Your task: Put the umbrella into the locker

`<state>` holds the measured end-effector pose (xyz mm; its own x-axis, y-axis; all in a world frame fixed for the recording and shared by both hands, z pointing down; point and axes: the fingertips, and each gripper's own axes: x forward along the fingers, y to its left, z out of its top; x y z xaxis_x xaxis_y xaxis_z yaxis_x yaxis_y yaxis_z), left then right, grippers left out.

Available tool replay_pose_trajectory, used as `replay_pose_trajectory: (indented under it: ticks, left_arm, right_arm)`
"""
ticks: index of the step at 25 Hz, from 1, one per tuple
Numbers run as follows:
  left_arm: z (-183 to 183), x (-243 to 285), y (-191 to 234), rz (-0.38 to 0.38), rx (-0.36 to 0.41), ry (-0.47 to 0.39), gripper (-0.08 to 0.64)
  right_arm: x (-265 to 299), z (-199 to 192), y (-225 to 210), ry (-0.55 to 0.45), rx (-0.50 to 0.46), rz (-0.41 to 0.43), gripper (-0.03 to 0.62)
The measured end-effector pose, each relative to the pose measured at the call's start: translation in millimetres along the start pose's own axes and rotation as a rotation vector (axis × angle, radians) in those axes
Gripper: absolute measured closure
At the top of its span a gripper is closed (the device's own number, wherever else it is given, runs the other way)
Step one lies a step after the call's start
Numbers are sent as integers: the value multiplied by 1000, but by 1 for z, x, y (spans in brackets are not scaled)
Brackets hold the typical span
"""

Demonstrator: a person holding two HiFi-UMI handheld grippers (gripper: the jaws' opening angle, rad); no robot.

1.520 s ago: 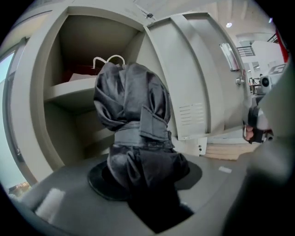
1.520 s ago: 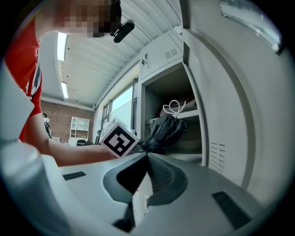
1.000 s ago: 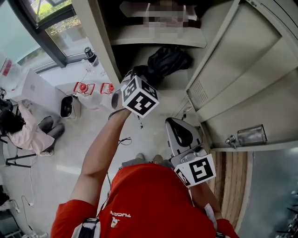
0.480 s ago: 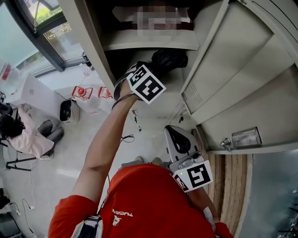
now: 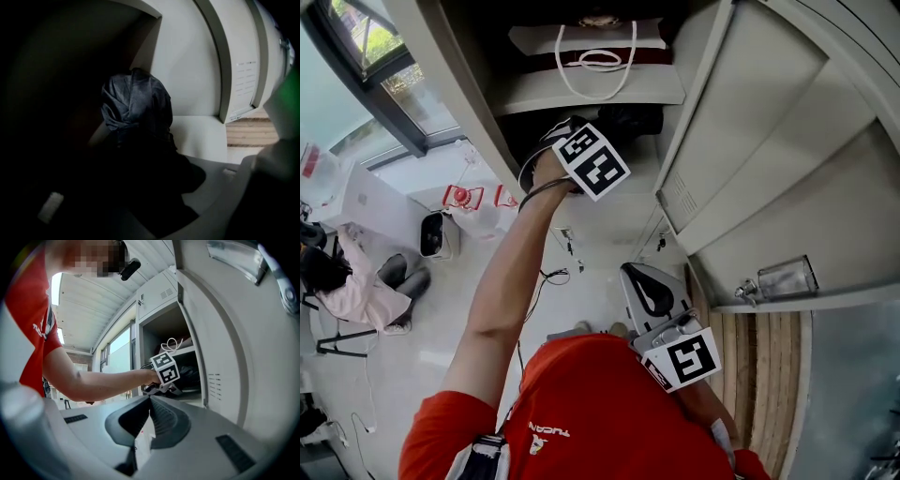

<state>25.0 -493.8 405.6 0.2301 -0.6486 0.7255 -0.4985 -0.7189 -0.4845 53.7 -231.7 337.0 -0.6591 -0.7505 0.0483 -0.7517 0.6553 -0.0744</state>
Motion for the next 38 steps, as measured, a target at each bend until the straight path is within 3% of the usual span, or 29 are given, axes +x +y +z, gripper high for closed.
replay_pose_trajectory:
  ticks: [11, 22, 25, 28, 33, 38]
  left_arm:
    - [-4, 30, 21, 148, 196, -24, 334]
    - [-2, 38, 32, 125, 173, -14, 311]
    - [0, 35, 31, 103, 168, -31, 258]
    - [7, 29, 26, 67, 156, -80, 179]
    - [22, 16, 22, 88, 134, -172, 179]
    - [47, -20, 15, 132, 83, -372, 179]
  right_arm:
    - [3, -8, 0, 30, 2, -7, 589]
    - [3, -11, 0, 49, -3, -23, 589]
    - [4, -12, 2, 55, -7, -20, 589]
    - [5, -12, 3, 56, -11, -18, 589]
    - [6, -12, 5, 57, -13, -14, 589]
    - [4, -11, 3, 48, -5, -23, 589]
